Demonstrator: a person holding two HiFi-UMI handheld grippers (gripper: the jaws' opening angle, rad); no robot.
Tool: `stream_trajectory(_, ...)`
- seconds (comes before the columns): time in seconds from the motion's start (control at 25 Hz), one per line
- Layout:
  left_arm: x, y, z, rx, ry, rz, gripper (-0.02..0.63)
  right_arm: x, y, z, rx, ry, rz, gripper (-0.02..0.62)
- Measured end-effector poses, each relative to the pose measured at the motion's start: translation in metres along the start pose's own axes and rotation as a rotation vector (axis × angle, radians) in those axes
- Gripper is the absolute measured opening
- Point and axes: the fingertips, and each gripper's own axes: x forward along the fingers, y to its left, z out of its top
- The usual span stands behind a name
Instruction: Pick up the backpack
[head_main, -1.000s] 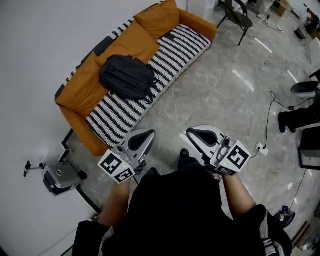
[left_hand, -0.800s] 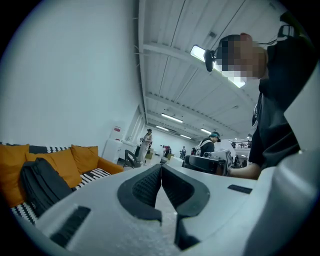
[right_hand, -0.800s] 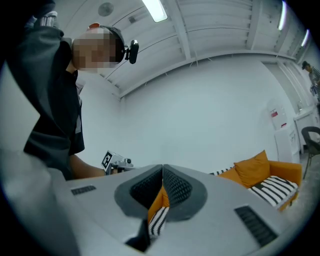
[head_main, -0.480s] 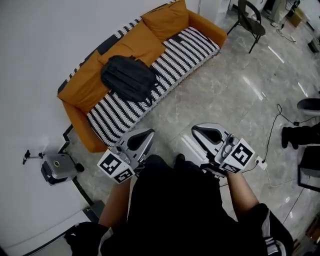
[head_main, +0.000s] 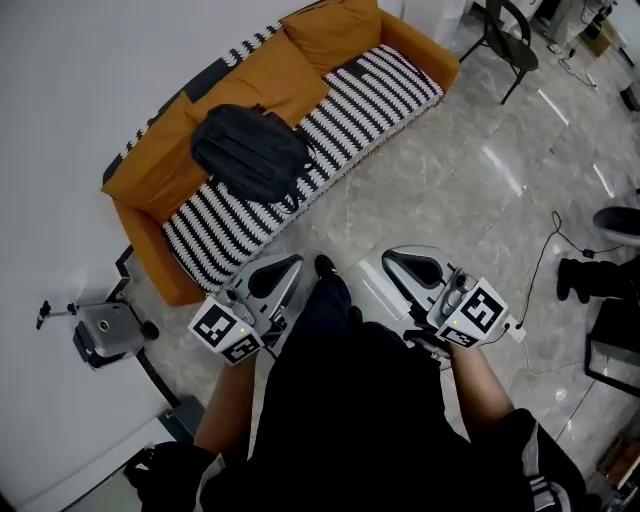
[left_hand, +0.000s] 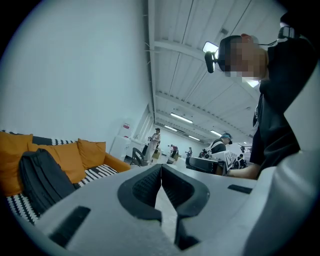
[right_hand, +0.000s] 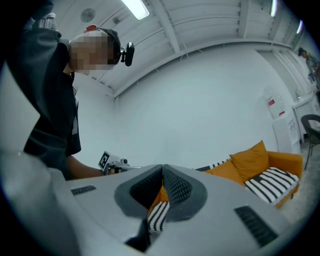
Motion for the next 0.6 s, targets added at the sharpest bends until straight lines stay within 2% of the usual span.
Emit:
stream_trajectory(0.28, 0.037, 0.051, 0.019, -0.033, -0.034, -0.006, 0.023, 0.041, -0.052, 0.011, 0.0, 0.039, 0.003, 0.028)
stream_trajectory(0.6, 0.076, 0.112, 0.054, -0.046, -0.083, -0.018, 0.023, 0.108, -0.096, 0.035, -0.023, 0.084, 0.063, 0.028)
